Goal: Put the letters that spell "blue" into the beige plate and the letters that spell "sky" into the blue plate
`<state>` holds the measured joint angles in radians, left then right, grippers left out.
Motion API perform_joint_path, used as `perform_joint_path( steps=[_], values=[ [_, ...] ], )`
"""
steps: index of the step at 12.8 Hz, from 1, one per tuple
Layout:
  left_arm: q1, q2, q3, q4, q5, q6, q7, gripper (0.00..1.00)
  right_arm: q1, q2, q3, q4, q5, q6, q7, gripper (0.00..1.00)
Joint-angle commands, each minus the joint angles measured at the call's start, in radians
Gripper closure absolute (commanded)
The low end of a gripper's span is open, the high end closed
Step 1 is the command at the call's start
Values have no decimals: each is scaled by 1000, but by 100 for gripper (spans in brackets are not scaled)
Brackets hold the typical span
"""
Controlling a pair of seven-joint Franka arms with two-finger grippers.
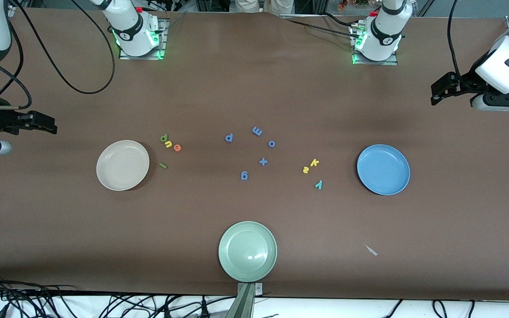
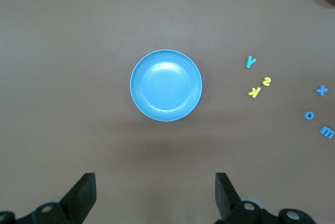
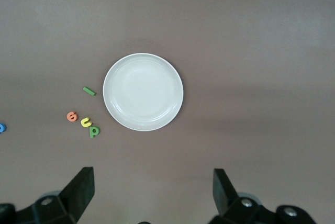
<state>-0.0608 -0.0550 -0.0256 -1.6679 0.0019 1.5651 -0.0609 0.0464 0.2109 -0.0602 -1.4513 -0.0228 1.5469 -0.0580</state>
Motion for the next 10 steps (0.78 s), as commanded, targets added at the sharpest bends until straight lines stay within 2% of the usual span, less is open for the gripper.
perform_joint_path(
  steps=[1,10],
  values=[
    [3,1,1,22,-16,-22,1,0,-5,10,2,26,21,-5,-5,0],
    [3,1,1,22,-16,-22,1,0,-8,10,2,28,32,-10,-17,0]
  ],
)
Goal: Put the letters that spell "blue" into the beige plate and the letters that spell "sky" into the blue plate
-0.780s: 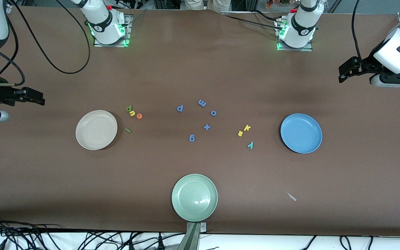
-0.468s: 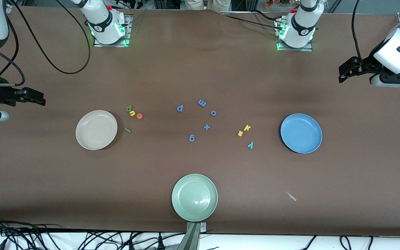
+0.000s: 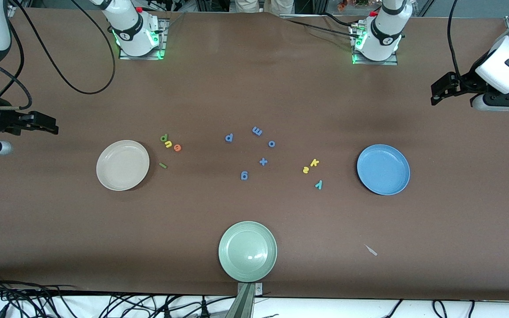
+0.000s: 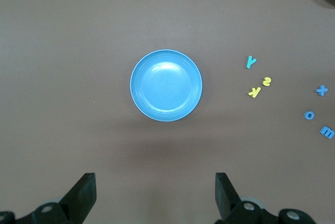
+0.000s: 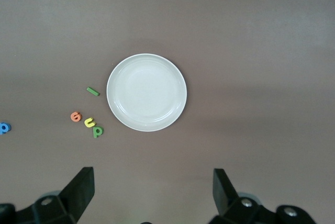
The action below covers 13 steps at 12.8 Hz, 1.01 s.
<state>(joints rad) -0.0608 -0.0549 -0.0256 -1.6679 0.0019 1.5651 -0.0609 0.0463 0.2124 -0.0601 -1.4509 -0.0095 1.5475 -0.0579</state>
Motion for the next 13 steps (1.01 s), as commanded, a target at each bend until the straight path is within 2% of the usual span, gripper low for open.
perform_joint_path(
  steps=[1,10,13],
  values=[
    [3,1,1,22,-16,-22,1,0,-10,10,0,27,17,-13,-17,0],
    [3,3,1,22,-16,-22,0,0,-17,1,5,21,22,-67,-19,0],
    [3,3,1,22,-16,-22,-2,0,-14,19,8,23,20,-9,-16,0]
  ],
)
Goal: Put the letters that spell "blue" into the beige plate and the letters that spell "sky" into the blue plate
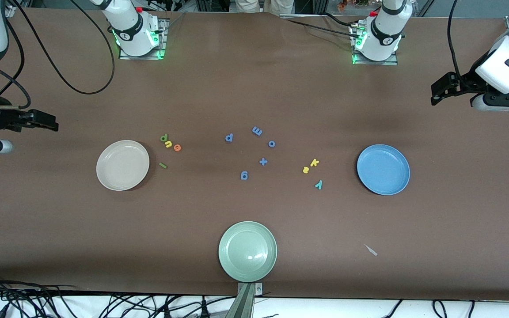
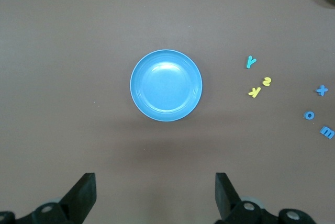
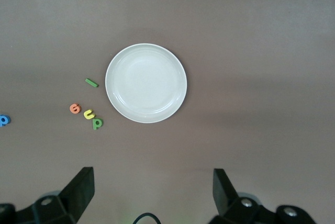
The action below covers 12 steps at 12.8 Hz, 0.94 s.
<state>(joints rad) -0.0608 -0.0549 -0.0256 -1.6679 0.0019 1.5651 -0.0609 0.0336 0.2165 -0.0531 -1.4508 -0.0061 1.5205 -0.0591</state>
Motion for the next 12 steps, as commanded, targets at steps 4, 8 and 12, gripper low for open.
perform_joint_path(
  steps=[4,8,12],
  values=[
    [3,3,1,22,-16,-22,-2,0,-20,58,-5,21,58,6,-22,0],
    [3,3,1,22,-16,-22,-2,0,-27,66,1,23,69,7,-147,0],
    [3,3,1,22,-16,-22,-2,0,8,116,4,24,152,23,-102,0]
  ],
)
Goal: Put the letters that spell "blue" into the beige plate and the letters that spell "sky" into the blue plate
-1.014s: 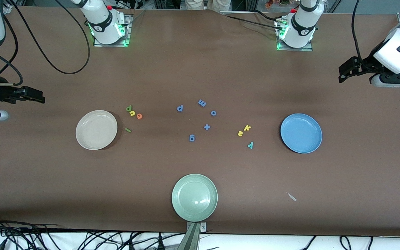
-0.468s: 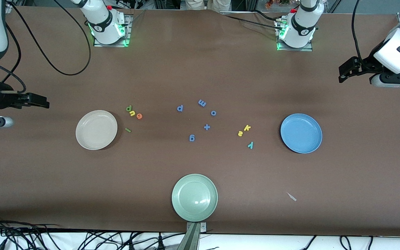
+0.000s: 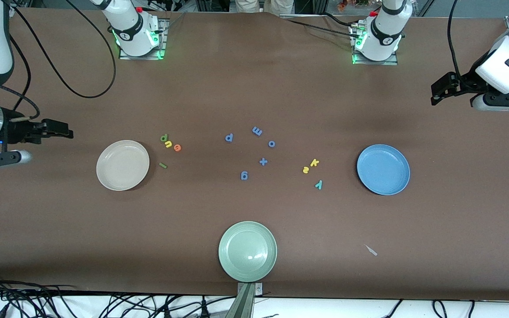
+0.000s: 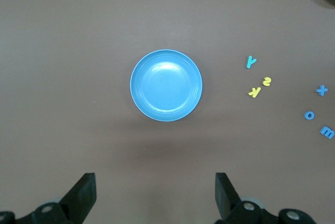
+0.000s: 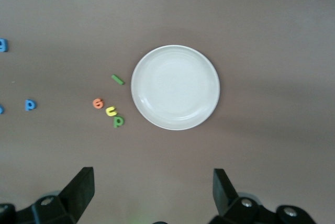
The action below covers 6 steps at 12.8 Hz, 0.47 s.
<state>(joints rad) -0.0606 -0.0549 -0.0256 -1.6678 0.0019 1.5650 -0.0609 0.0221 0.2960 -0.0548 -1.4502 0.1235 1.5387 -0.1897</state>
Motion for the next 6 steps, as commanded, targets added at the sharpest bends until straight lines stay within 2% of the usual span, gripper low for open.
perform_joint_path(
  steps=[1,3,6],
  values=[
    [2,3,1,22,-16,-22,-2,0,57,54,4,27,15,8,68,0],
    [1,3,1,22,-16,-23,-2,0,111,64,4,28,-23,38,162,0],
    [1,3,1,22,-16,-23,-5,0,144,77,7,2,-18,58,226,0]
  ],
)
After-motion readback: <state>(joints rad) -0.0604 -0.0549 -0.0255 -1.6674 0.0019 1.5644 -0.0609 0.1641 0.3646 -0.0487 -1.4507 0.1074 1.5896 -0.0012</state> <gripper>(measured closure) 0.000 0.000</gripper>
